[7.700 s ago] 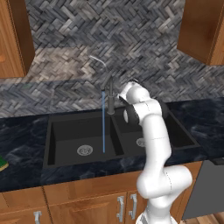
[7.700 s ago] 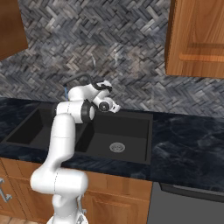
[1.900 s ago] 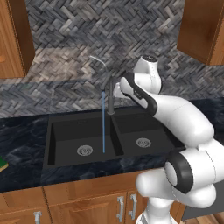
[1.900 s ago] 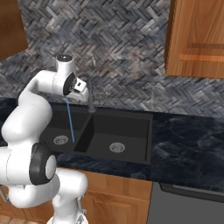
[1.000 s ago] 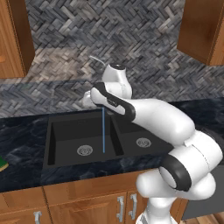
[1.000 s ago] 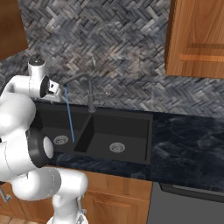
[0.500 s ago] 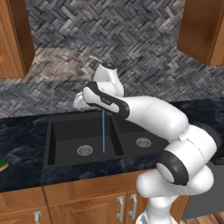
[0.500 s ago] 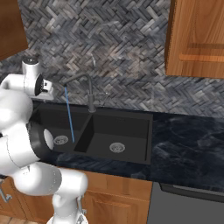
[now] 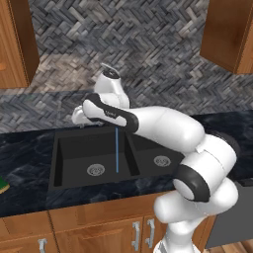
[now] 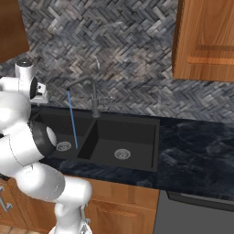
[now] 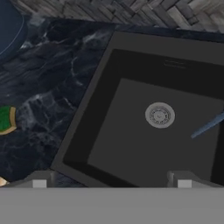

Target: Soak the sponge with water for a few seconds and then drop it inside the sink.

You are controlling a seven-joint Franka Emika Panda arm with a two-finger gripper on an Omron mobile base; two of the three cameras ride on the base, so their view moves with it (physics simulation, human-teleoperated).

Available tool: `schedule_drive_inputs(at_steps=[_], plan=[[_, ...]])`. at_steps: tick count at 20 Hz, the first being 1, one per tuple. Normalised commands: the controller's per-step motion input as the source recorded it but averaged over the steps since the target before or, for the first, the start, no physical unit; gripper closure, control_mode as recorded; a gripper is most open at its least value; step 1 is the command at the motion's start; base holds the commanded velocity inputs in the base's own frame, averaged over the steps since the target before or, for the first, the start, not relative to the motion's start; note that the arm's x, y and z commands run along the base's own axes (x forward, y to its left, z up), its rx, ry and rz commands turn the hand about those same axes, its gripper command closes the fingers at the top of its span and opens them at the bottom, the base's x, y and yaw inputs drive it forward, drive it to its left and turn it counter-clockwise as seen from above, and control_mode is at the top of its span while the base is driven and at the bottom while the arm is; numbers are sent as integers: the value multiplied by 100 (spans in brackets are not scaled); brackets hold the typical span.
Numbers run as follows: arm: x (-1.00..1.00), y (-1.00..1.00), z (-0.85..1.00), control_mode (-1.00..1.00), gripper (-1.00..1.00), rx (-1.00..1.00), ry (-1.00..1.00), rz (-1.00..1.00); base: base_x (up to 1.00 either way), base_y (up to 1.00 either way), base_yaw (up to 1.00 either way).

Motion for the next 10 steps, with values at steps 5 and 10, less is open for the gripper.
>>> schedule_drive_inputs(at_steps=[5,10], plan=[[0,43,0,-100,-100,0,0,5,0,0,0],[-1,52,0,-100,-100,0,0,5,0,0,0]])
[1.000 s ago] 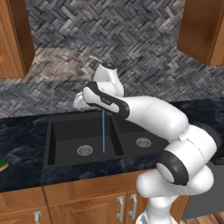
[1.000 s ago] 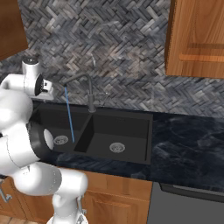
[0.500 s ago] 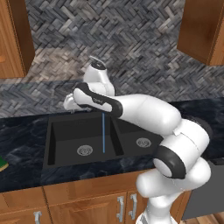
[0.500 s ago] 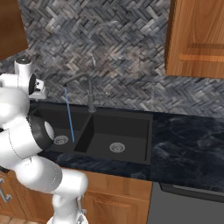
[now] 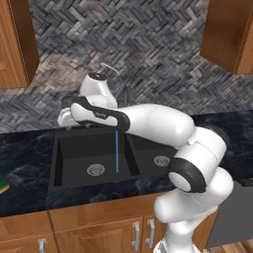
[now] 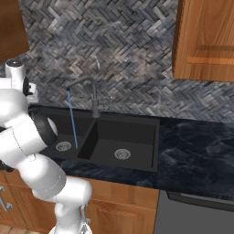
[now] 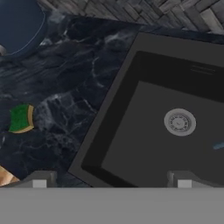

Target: Soak the sponge with water for a few seconds and then drop it inside the sink.

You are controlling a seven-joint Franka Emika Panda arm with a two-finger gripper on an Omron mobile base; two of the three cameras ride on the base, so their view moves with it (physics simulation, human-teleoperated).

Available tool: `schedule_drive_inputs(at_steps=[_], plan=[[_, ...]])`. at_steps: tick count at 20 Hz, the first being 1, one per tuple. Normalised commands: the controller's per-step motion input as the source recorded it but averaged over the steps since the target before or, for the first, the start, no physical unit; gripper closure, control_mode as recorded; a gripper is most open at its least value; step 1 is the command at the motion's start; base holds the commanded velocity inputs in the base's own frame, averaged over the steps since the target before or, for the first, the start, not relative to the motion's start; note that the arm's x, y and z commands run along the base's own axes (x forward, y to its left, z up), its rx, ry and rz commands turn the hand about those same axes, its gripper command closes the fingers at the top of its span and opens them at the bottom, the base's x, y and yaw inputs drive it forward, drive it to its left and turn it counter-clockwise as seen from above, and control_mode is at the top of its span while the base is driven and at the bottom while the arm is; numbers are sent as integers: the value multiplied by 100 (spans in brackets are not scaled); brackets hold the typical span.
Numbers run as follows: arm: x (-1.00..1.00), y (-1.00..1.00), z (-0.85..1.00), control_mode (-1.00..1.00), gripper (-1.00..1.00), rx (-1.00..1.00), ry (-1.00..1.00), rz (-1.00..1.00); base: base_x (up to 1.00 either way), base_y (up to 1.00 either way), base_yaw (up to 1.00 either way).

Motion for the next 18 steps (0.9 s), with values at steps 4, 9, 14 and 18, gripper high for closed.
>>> schedule_drive_inputs(at_steps=[4,9,14,18], plan=[[-14,58,-5,-100,-100,0,0,3,0,0,0],[-19,53,-8,-100,-100,0,0,1,0,0,0],[-8,44,-1,-100,-100,0,0,0,0,0,0],[0,45,0,-100,-100,0,4,0,0,0,0]])
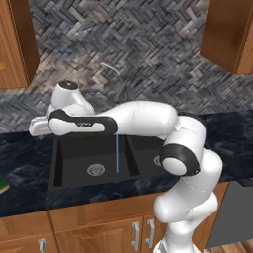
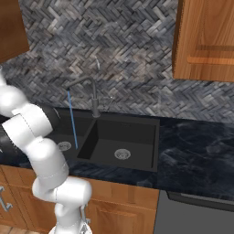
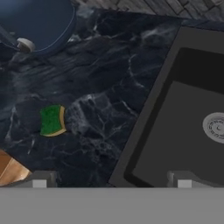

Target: Soak the sponge with water for a few seconds and then drop it inside the sink.

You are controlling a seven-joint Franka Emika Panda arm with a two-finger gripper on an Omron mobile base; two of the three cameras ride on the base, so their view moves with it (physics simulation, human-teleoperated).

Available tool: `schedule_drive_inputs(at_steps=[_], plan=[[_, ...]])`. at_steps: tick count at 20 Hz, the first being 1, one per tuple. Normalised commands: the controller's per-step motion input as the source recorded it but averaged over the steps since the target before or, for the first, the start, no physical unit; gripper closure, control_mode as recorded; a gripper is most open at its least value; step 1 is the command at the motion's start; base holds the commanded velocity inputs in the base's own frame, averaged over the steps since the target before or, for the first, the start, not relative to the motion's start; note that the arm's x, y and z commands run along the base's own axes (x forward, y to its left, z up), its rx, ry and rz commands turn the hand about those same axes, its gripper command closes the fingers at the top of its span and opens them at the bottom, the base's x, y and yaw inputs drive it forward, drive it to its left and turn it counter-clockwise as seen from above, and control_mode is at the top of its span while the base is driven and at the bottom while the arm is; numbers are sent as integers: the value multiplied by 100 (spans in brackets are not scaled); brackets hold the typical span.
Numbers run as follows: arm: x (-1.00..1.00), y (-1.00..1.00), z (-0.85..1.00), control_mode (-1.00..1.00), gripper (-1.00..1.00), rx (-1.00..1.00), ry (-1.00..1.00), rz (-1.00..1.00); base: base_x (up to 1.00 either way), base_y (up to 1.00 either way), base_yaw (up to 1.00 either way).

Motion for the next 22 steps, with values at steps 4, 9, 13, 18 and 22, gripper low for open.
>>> schedule_drive_inputs(at_steps=[4,9,13,18,22], plan=[[0,48,-4,-100,-100,0,11,0,0,0,0],[-2,39,-9,-100,-100,-2,2,0,0,0,0],[-10,36,0,-100,-100,-6,0,0,0,0,0],[-12,39,0,-100,-100,-8,0,0,0,0,0],[-4,25,0,-100,-100,-2,2,0,0,0,0]])
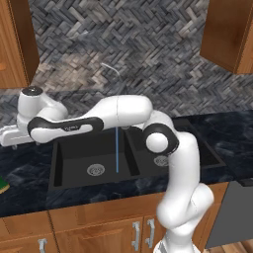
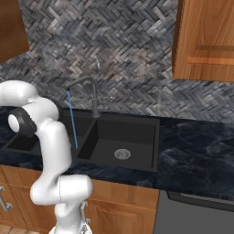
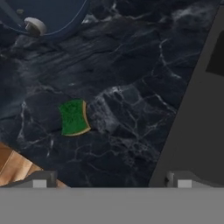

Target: Soak the sponge with water for a few seconds and then drop it inside the sink.

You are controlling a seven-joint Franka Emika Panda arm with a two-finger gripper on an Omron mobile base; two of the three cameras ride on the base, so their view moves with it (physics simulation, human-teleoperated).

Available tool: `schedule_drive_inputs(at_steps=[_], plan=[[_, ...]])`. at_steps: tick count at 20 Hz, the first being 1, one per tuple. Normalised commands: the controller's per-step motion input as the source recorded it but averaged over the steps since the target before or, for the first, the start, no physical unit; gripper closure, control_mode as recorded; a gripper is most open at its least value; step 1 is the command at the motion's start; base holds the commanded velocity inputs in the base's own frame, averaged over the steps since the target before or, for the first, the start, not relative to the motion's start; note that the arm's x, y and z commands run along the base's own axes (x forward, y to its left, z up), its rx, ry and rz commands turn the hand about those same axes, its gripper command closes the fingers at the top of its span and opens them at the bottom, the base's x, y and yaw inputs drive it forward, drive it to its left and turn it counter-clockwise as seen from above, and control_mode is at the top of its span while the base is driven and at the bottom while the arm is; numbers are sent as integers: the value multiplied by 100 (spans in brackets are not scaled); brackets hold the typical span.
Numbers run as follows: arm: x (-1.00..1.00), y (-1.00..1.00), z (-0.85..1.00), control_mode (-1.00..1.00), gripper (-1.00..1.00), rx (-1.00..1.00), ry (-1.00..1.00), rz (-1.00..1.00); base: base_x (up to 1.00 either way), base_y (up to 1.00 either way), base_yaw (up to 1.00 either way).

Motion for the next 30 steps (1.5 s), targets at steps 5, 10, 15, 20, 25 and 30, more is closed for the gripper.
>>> schedule_drive_inputs(at_steps=[5,10,15,20,25,30], plan=[[0,14,-1,-100,-100,0,3,0,0,0,0],[0,13,-8,-100,-100,0,2,0,0,0,0],[0,13,-18,-100,-100,0,0,0,0,0,0],[0,13,-35,-100,-100,0,0,0,0,0,0],[0,17,-42,-100,-100,0,0,0,0,0,0],[0,16,-37,-100,-100,1,0,0,0,0,0]])
